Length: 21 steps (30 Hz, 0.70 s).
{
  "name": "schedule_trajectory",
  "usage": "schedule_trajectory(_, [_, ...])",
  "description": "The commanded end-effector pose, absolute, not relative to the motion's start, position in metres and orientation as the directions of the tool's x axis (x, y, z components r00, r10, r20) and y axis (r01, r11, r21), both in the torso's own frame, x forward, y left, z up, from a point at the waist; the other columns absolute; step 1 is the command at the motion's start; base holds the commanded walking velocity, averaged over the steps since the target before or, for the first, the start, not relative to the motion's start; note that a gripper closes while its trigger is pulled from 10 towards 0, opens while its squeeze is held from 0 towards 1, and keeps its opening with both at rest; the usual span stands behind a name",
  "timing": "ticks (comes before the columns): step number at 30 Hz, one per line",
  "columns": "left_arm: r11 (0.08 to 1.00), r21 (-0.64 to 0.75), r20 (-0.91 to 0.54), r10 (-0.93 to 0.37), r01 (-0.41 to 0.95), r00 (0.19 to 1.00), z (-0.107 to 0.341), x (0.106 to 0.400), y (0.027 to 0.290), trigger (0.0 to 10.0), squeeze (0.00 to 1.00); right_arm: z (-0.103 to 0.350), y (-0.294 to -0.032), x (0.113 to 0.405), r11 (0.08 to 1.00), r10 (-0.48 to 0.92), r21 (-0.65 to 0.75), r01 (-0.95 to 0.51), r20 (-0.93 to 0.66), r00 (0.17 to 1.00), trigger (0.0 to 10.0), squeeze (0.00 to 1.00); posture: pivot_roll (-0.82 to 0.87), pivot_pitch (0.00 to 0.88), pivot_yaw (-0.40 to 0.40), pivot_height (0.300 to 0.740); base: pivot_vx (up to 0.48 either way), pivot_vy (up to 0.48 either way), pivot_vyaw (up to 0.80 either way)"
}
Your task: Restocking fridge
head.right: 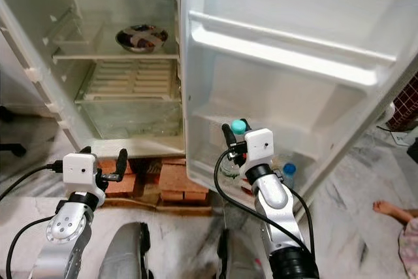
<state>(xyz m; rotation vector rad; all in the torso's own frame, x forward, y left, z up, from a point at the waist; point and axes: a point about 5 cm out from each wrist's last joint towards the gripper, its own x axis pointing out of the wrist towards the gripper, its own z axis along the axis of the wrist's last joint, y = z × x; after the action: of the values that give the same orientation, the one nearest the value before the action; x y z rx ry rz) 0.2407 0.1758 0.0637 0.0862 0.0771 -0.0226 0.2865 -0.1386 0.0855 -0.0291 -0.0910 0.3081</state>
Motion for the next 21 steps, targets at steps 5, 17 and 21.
schedule_trajectory(5, [0.995, 0.098, -0.085, -0.007, 0.016, 0.996, 0.063, 0.241, 0.177, 10.0, 0.0, 0.089, -0.136, 0.289, 0.952, 0.305, -0.026, -0.304, 0.108, 0.946, 10.0, 0.0, 0.04, 0.0, -0.051, 0.514, 0.0, 0.0, 0.0])
schedule_trajectory(17, [0.994, 0.106, -0.089, -0.002, 0.012, 0.996, 0.063, 0.238, 0.179, 10.0, 0.0, 0.092, -0.116, 0.294, 0.933, 0.36, -0.061, -0.355, 0.127, 0.924, 10.0, 0.0, 0.05, 0.0, -0.036, 0.514, 0.0, 0.0, 0.0])
schedule_trajectory(21, [0.994, 0.113, -0.086, 0.001, 0.009, 0.996, 0.066, 0.237, 0.18, 10.0, 0.0, 0.099, -0.098, 0.301, 0.91, 0.414, -0.088, -0.405, 0.152, 0.897, 10.0, 0.0, 0.06, 0.015, -0.03, 0.514, 0.0, 0.0, 0.0])
